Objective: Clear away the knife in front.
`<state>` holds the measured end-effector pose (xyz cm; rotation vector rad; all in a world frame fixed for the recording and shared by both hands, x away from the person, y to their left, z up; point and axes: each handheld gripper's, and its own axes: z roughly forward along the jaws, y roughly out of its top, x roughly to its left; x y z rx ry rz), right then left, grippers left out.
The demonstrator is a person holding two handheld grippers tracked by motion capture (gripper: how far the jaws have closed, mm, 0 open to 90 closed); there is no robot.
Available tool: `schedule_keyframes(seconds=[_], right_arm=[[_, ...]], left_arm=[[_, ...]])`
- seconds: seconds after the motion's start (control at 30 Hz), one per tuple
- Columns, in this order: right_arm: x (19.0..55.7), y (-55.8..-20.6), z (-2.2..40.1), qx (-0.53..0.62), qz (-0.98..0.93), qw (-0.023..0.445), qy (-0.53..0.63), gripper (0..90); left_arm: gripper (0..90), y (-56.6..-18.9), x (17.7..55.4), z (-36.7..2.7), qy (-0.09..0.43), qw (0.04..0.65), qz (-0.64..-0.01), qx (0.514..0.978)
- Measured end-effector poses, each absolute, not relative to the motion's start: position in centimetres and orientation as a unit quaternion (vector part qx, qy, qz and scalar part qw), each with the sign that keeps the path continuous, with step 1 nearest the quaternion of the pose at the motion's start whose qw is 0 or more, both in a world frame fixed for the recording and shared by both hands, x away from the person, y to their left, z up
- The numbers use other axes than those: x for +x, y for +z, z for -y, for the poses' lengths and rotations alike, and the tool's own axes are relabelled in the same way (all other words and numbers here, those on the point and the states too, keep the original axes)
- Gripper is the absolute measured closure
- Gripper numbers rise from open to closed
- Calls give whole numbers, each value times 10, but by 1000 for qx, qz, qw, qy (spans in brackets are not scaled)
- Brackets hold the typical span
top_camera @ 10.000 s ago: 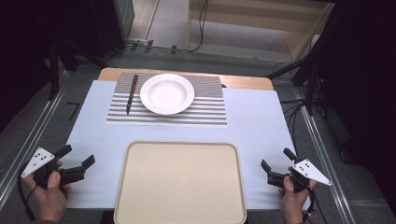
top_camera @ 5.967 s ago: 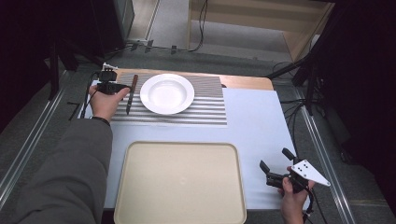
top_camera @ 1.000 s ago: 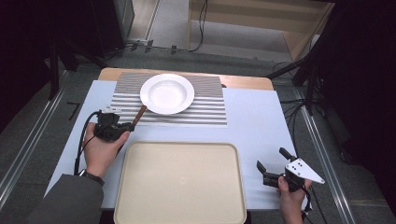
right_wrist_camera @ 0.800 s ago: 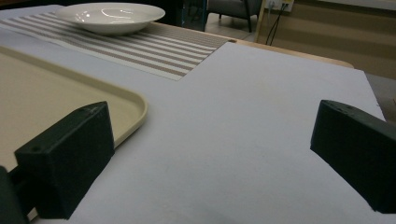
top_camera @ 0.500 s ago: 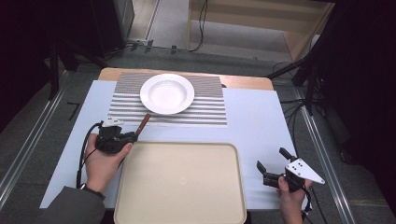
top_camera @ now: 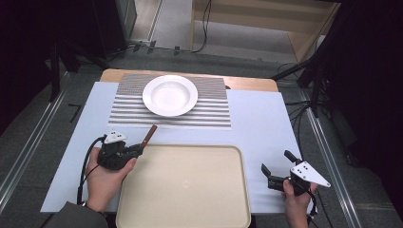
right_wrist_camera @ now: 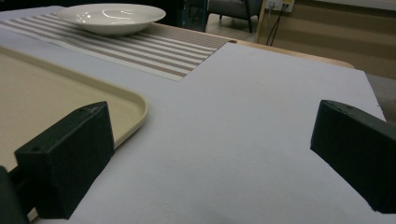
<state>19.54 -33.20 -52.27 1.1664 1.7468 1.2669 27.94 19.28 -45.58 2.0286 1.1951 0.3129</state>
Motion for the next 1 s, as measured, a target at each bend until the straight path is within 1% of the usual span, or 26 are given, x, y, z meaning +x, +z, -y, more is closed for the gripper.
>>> schedule_keyframes(seconds=[0.53,1.0], right_arm=[[196,-523,331,447,-672,340,483,0],[196,-523,331,448,-673,339,480,0]], left_arm=[[769,-471,239,-196,101,384,-468,789],[769,-487,223,-194,88,373,-468,796]])
